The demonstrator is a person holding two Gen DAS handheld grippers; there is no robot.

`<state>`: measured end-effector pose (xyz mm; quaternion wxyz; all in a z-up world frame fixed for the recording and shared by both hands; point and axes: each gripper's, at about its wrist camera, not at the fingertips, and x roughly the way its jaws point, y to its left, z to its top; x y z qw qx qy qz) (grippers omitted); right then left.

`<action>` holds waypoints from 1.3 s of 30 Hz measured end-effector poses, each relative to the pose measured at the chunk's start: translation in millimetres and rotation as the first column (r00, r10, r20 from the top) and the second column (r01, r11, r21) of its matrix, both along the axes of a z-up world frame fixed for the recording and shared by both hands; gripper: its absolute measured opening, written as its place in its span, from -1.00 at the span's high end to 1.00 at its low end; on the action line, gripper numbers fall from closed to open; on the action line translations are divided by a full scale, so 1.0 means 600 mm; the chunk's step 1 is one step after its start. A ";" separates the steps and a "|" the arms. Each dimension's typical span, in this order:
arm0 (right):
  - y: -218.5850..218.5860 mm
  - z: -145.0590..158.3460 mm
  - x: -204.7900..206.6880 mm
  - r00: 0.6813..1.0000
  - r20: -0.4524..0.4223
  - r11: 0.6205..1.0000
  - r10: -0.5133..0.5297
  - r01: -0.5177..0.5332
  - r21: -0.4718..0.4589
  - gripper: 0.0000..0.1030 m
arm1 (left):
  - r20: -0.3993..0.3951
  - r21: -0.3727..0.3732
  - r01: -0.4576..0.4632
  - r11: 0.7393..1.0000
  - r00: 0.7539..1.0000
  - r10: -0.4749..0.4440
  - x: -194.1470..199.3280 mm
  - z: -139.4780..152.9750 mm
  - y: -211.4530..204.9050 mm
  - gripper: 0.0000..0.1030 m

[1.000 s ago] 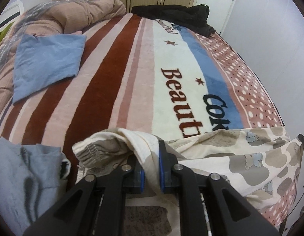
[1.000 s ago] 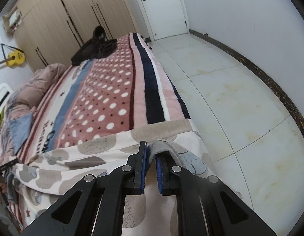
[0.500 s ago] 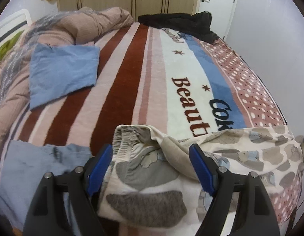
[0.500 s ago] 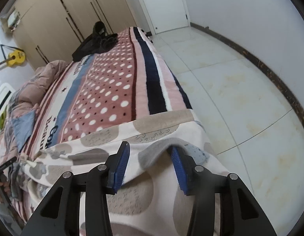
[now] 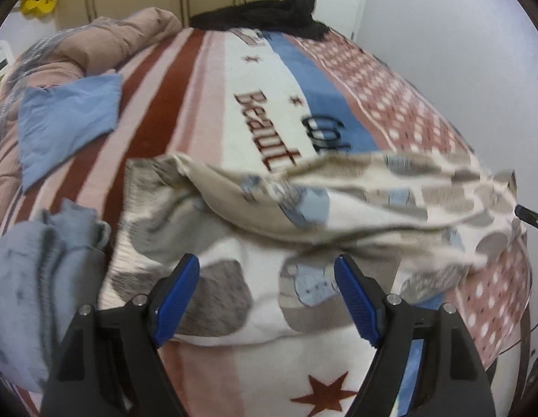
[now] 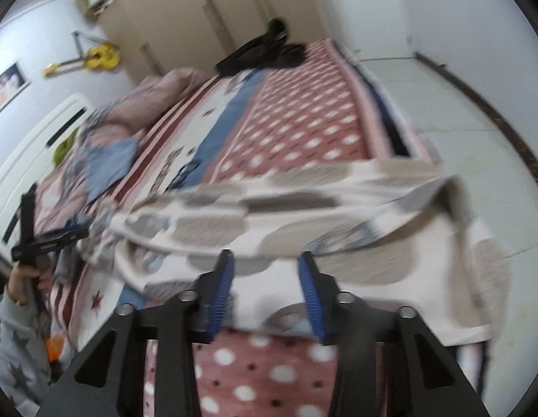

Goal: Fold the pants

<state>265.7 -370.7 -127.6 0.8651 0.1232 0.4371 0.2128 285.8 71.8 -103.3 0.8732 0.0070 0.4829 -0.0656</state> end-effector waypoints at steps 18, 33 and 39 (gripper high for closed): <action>0.098 -0.085 0.094 0.995 -0.066 0.996 0.080 -0.082 -0.035 0.72 | -0.022 -0.091 0.022 0.996 0.999 -0.024 0.099 -0.053 -0.024 -0.12; 0.064 -0.068 0.209 0.999 -0.027 0.994 -0.041 0.038 -0.098 0.72 | 0.008 -0.096 -0.075 0.992 0.997 0.076 0.195 -0.066 0.004 -0.12; 0.119 -0.023 0.141 0.992 0.018 0.992 0.125 -0.125 0.004 0.67 | 0.038 -0.184 0.023 0.983 0.999 -0.016 0.156 -0.029 -0.010 -0.16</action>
